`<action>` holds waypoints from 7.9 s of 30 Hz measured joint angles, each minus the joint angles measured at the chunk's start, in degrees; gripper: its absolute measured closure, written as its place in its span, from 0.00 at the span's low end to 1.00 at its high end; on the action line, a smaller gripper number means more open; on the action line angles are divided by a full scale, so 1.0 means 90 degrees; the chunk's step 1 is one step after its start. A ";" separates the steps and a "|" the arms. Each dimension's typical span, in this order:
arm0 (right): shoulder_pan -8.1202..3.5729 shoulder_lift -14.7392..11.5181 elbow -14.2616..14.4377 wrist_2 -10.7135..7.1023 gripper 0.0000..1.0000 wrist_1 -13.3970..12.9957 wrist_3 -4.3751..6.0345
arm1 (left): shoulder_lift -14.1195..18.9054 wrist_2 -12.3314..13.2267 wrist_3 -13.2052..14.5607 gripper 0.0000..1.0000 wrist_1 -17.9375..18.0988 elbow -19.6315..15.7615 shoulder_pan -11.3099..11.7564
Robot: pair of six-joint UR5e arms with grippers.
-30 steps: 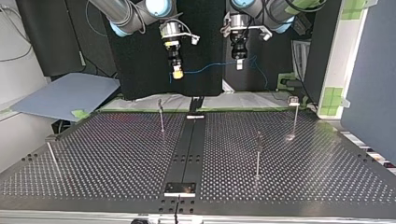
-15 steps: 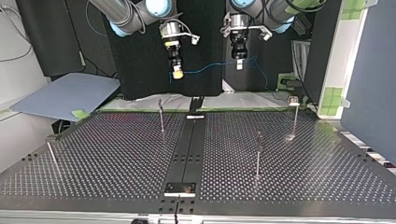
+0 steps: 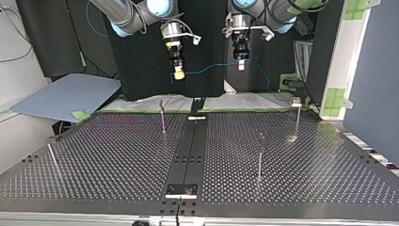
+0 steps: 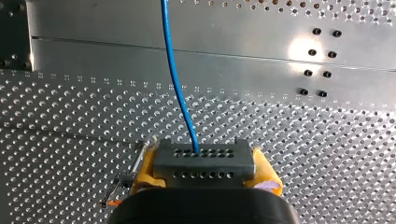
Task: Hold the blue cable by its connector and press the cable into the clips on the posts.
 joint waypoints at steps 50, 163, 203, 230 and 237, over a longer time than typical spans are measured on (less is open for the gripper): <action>0.0000 0.0093 -0.0081 0.0051 1.00 0.0095 -0.0050 | 0.0000 0.0000 0.0000 1.00 0.0000 0.0000 0.0000; 0.0513 -0.0679 -0.2930 -0.0634 1.00 0.3043 0.0551 | 0.2788 0.1116 -0.1120 1.00 -0.4562 0.1559 0.1619; 0.0717 -0.0313 -0.3839 -0.0635 1.00 0.3678 0.0551 | 0.3052 0.1642 -0.0122 1.00 -0.6224 0.1915 0.2696; 0.0693 -0.0296 -0.4240 -0.0653 1.00 0.3992 0.0556 | 0.3245 0.2186 -0.0478 1.00 -0.6031 0.2155 0.2902; 0.0719 -0.0240 -0.4354 -0.0704 1.00 0.4011 0.0556 | 0.3244 0.2216 -0.0650 1.00 -0.5866 0.2176 0.2865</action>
